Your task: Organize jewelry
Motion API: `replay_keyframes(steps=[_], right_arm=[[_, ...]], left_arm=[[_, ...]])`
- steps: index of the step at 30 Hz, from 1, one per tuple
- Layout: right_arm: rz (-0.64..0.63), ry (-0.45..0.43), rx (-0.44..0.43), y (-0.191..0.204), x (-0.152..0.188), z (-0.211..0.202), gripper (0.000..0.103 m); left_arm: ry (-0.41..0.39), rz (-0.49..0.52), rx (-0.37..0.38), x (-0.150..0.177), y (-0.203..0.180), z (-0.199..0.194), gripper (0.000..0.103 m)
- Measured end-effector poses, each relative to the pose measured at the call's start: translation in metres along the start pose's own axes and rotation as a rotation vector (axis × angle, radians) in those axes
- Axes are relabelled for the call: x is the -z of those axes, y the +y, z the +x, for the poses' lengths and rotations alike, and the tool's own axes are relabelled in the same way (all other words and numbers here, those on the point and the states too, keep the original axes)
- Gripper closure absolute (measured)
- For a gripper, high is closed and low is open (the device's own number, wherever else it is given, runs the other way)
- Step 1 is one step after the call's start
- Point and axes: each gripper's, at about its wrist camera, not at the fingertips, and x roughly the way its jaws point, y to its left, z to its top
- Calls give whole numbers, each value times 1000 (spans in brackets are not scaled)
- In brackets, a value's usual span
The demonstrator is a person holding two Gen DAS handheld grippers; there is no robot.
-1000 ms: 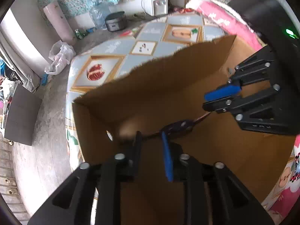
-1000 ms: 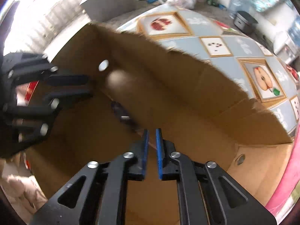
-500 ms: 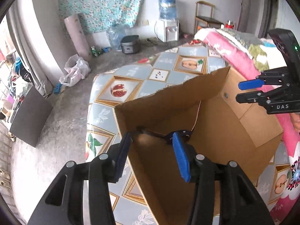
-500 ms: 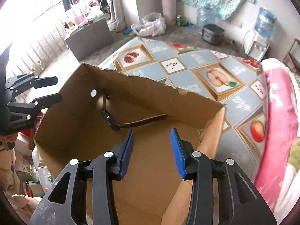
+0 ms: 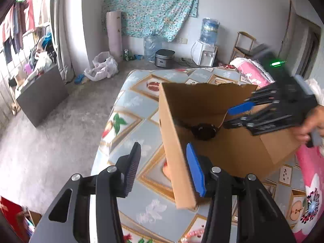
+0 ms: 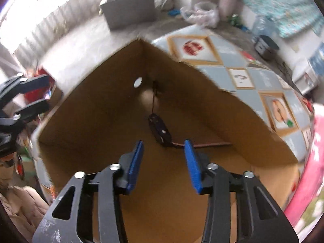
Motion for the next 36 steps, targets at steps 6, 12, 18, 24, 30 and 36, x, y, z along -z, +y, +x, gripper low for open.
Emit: replay_keyframes(steps=[6, 12, 18, 24, 30, 36], right_arm=[[-41, 85, 11, 2, -10, 33, 88], [28, 77, 18, -19, -15, 40, 88], [42, 81, 107, -27, -18, 57, 97], [74, 64, 157, -30, -17, 53, 96], [128, 5, 131, -35, 3, 12, 80], [219, -234, 81, -23, 57, -99, 66]], left_arm=[[-56, -26, 68, 14, 5, -16, 57], [-71, -16, 114, 16, -2, -15, 57], [-62, -27, 122, 19, 0, -10, 57], [-72, -29, 111, 21, 0, -12, 57], [-80, -37, 106, 27, 3, -18, 57], [-109, -72, 110, 42, 14, -39, 51]])
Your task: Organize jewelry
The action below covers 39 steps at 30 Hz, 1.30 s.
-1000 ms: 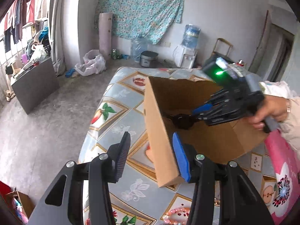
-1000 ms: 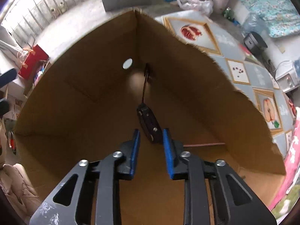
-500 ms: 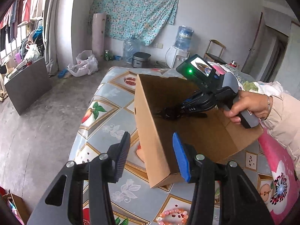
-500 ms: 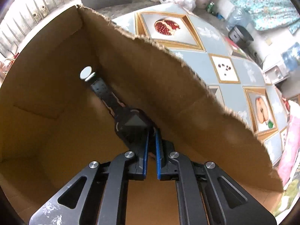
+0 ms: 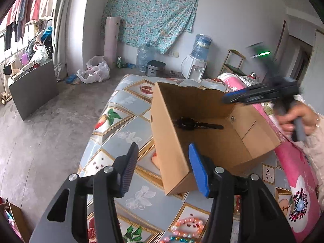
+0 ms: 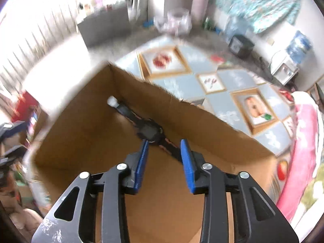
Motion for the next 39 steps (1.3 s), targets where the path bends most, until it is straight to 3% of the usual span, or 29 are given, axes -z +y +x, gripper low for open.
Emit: replay_keyframes(steps=[2, 5, 6, 10, 13, 18, 23, 26, 29, 32, 33, 35, 37, 39], right_arm=[[25, -84, -11, 3, 9, -37, 58], [63, -205, -33, 14, 53, -97, 49], [79, -230, -48, 21, 69, -110, 44], [153, -260, -115, 45, 115, -127, 43], [216, -202, -175, 70, 139, -103, 43], [301, -23, -278, 118, 178, -31, 43], [239, 59, -267, 164, 185, -1, 43], [138, 75, -201, 190, 182, 8, 44], [81, 79, -162, 205, 181, 4, 49], [50, 96, -139, 214, 182, 10, 61], [54, 107, -143, 213, 183, 11, 69], [70, 102, -153, 211, 185, 13, 73], [95, 104, -177, 206, 185, 12, 88], [120, 106, -193, 198, 187, 15, 94]], left_arm=[[-5, -4, -4, 8, 5, -10, 49], [7, -5, -18, 21, 11, -21, 45], [17, -6, -25, 26, 13, -23, 44], [67, -20, -41, 50, 17, -27, 43], [114, -25, -54, 74, 18, -28, 43], [185, -9, -82, 106, 17, -20, 43], [221, 31, -99, 127, 11, -14, 43], [229, 75, -112, 135, 2, -10, 43], [219, 102, -110, 139, -4, -8, 45], [222, 129, -100, 142, -11, -5, 51], [225, 135, -95, 142, -13, -3, 53], [232, 145, -79, 142, -16, 2, 55], [247, 146, -72, 142, -18, 9, 60], [247, 151, -82, 142, -20, 15, 66]])
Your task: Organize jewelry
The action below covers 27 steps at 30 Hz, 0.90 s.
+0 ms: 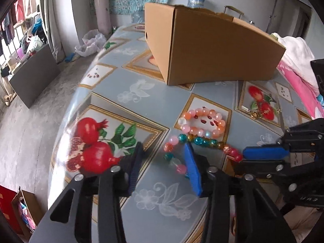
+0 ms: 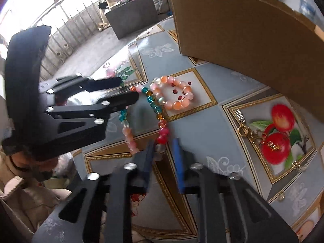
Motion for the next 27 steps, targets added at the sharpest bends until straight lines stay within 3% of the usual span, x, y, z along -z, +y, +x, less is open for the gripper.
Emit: replay_keyframes(steps=[6, 13, 17, 22, 27], right_arm=[[24, -22, 18, -12, 9, -2, 95], [57, -69, 22, -28, 14, -13, 92], [106, -91, -35, -39, 19, -22, 90], [109, -88, -30, -42, 24, -27, 74], [80, -89, -13, -35, 23, -20, 74]], left_arm=[[6, 65, 3, -1, -13, 0, 91], [55, 84, 65, 10, -29, -10, 94], [73, 89, 57, 14, -33, -12, 93], [89, 71, 62, 12, -31, -12, 93], [95, 79, 59, 12, -32, -11, 93]])
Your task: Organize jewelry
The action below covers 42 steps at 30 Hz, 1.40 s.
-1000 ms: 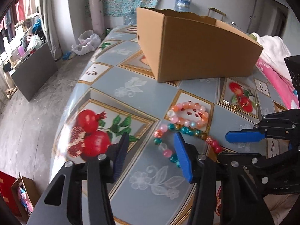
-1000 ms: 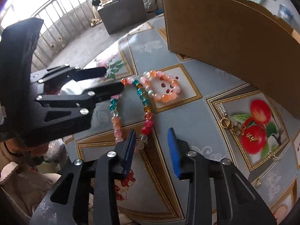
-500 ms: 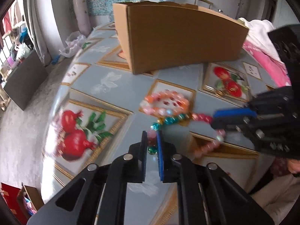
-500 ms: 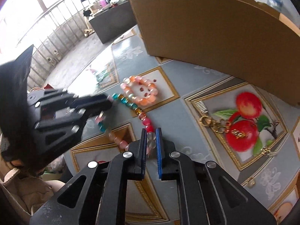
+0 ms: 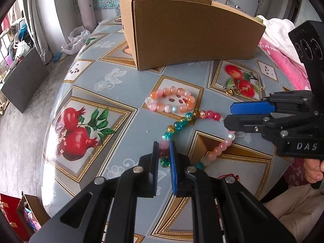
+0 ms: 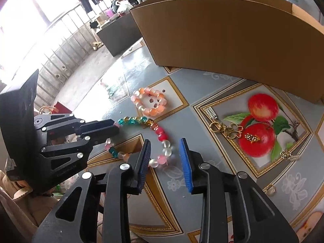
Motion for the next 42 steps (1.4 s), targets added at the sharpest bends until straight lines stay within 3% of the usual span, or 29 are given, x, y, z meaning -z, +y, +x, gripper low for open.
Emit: replay_keyframes(steps=[6, 9, 12, 24, 29, 33, 42], right_arm=[[-68, -1, 79, 19, 0, 14, 78], [-82, -2, 93, 22, 2, 15, 87], [-86, -5, 102, 22, 2, 15, 90], [-73, -15, 94, 20, 3, 16, 90], [-74, -18, 99, 21, 3, 15, 90], [-79, -25, 107, 22, 4, 17, 93], [-70, -36, 105, 20, 2, 15, 95]], left_arm=[[15, -5, -3, -3, -1, 2, 92], [21, 0, 10, -4, -2, 2, 84], [22, 11, 13, -4, -5, 2, 80], [19, -4, -28, -7, -2, 4, 80], [11, 22, -59, -6, -6, 5, 83], [8, 15, -59, -7, -5, 6, 93], [-26, 24, -54, -6, -8, -2, 94]])
